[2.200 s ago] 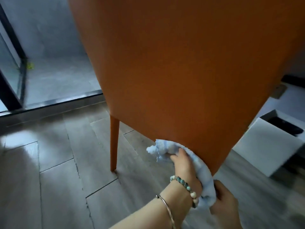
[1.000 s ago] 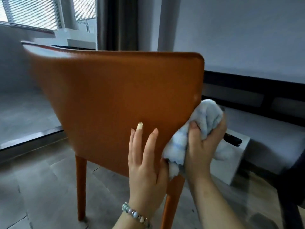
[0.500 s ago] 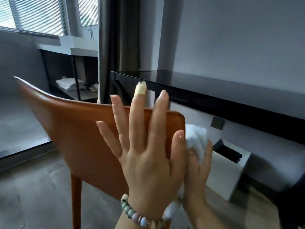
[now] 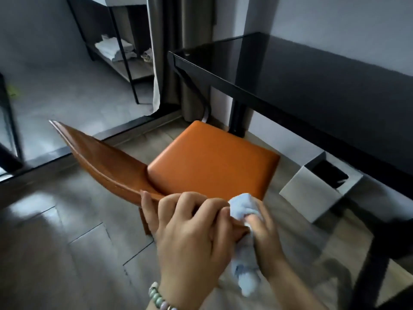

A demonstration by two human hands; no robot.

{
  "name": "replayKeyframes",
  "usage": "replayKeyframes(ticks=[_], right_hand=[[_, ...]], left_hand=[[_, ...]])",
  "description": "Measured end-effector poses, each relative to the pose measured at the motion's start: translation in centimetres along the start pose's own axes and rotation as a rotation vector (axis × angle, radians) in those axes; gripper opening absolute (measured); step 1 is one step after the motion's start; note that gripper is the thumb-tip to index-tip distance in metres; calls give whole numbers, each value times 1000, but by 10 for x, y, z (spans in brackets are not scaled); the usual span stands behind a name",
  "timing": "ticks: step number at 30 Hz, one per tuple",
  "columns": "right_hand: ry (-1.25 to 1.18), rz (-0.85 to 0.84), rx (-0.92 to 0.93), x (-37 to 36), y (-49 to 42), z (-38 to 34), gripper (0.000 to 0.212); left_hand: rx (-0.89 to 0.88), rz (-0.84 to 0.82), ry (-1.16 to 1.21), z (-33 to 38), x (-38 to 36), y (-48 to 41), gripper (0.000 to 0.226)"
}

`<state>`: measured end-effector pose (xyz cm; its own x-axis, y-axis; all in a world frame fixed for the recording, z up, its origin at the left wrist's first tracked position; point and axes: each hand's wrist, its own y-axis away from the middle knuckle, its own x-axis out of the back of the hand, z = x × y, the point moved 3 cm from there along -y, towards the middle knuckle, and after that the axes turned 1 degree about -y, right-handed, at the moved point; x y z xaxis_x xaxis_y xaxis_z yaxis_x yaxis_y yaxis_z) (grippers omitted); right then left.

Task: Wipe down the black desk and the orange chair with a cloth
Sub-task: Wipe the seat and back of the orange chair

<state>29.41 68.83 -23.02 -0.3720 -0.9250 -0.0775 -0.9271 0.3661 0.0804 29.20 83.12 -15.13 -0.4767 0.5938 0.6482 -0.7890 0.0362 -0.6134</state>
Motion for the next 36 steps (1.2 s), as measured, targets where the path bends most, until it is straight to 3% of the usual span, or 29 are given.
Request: replayKeyframes(ticks=[3, 5, 9, 11, 15, 17, 20, 24, 28, 32, 36], right_hand=[[110, -210, 44, -13, 14, -35, 35], [106, -223, -51, -13, 23, -47, 39], [360, -284, -350, -4, 3, -47, 23], [545, -369, -299, -16, -8, -62, 22], [437, -671, -53, -66, -6, -100, 40], [395, -780, -110, -88, -16, -100, 44], [469, -892, -302, -117, -40, -75, 15], [850, -790, -397, -141, -74, -29, 20], [579, -524, -289, -221, -104, -48, 24], [289, -453, -107, -295, -133, -89, 36], [212, -701, 0, -347, -139, -94, 34]], left_hand=[[41, -149, -15, 4, 5, -5, 25], [82, -181, -26, 1, 8, -14, 23], [192, -270, -69, -16, 13, -33, 34], [234, -292, -84, -29, 15, -40, 39], [324, -182, 36, -66, 29, -55, 29], [465, -97, 161, -90, 39, -64, 28], [603, -40, 172, -121, 52, -77, 31], [783, -6, 168, -179, 53, -107, 37], [1164, -117, 486, -235, 33, -136, 77], [1297, -71, 711, -270, 22, -158, 41], [1295, 24, 739, -311, 25, -177, 16]])
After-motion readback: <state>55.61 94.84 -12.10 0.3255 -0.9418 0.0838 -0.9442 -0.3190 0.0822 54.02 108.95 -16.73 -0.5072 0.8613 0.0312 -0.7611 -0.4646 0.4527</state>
